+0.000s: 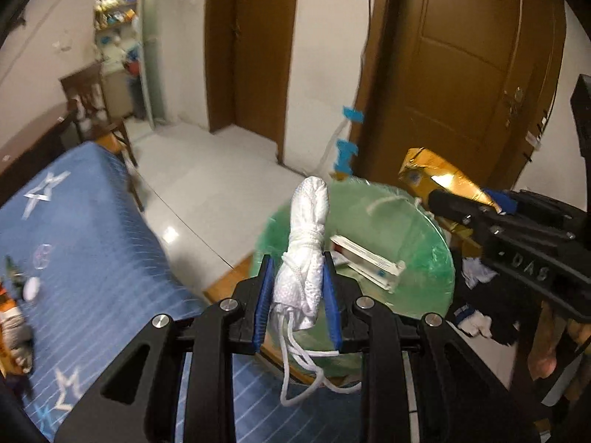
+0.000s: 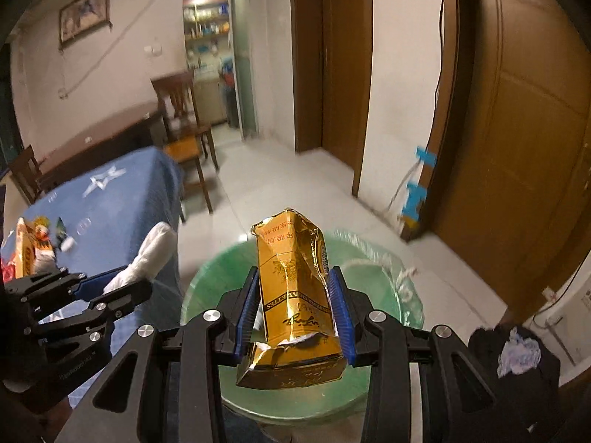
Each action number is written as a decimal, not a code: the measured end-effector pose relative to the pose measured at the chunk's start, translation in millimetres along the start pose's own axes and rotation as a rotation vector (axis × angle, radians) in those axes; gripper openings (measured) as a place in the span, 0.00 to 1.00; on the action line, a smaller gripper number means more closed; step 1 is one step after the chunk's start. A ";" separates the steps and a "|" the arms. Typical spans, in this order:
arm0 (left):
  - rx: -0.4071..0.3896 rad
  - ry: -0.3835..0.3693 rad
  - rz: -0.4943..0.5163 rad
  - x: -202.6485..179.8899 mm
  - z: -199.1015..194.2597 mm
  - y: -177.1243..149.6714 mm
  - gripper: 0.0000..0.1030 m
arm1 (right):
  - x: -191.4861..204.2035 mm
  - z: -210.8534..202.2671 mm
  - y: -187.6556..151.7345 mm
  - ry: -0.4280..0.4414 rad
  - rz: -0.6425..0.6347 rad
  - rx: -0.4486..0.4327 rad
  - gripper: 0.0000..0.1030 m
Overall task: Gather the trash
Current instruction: 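Carry the rope bundle in the left tool and gold wrapper in the right tool to the bin, then open both tools over the green bin, dropping the rope and gold wrapper, then move both open tools back over the remaining trash on the table, then grasp the tall orange box with the right tool while the left tool grasps the cream sponge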
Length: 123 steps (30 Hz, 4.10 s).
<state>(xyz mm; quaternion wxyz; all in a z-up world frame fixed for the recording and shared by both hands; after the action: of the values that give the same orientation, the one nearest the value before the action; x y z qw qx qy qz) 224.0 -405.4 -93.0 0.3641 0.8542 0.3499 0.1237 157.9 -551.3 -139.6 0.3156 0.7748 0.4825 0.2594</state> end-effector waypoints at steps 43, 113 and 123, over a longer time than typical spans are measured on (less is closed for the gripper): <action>0.156 0.010 -0.029 7.0 52.3 -13.1 0.59 | 2.3 74.1 -34.6 0.005 0.032 0.097 0.55; 0.128 0.425 -0.428 435.1 -183.2 -169.0 0.68 | 567.7 66.2 -47.4 0.628 -0.444 0.177 0.47; 0.112 0.373 -0.413 435.2 -171.7 -154.7 0.68 | 583.8 77.5 -54.4 0.592 -0.492 0.174 0.44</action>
<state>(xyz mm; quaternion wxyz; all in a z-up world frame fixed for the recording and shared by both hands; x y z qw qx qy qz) 380.7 61.7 -100.6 0.2632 0.7461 0.5839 0.1821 414.4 -19.5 -174.6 0.1486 0.5515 0.7442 0.3463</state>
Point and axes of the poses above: each gripper's, at about its wrist camera, not at the fingertips, and z roughly the way its jaws point, x to its left, y to its top, the point moved 3 cm from there along z, roughly the way its jaws point, and after that the axes turned 4 degrees about z, right-handed, at the moved point
